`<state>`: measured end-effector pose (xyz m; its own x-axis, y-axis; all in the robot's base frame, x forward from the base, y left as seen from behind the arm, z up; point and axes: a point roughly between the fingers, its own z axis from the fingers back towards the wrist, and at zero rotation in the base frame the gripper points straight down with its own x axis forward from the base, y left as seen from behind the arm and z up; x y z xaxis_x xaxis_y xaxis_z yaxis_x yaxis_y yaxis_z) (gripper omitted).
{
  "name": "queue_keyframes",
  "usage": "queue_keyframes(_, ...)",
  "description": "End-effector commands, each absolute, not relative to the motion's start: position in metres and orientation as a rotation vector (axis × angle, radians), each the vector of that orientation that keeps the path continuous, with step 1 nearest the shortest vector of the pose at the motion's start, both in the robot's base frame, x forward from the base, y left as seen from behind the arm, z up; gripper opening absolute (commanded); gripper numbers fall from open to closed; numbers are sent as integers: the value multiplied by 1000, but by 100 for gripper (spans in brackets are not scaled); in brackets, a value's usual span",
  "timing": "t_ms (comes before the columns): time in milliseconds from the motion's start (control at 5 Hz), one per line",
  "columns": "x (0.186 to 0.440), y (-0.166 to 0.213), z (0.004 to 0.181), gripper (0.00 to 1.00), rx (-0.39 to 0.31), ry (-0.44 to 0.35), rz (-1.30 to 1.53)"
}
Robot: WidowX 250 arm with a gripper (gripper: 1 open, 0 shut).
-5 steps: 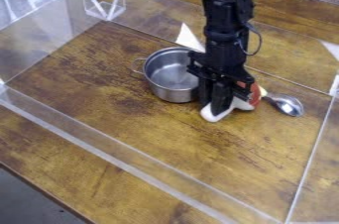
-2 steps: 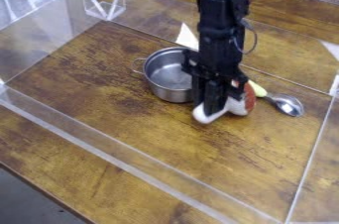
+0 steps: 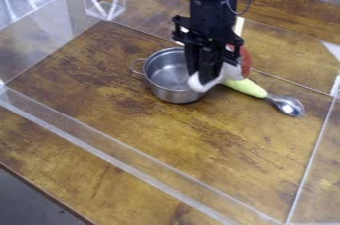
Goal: Put the mushroom in the silver pot
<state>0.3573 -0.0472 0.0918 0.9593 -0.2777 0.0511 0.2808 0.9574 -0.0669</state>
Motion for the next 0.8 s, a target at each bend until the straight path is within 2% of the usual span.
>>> queue_keyframes(0, 366, -12, 125, 0, -66, -151, -203)
queue_keyframes(400, 365, 22, 107, 0, -95, -155, -129)
queue_keyframes(600, 364, 15, 91, 0, -116, -149, -122)
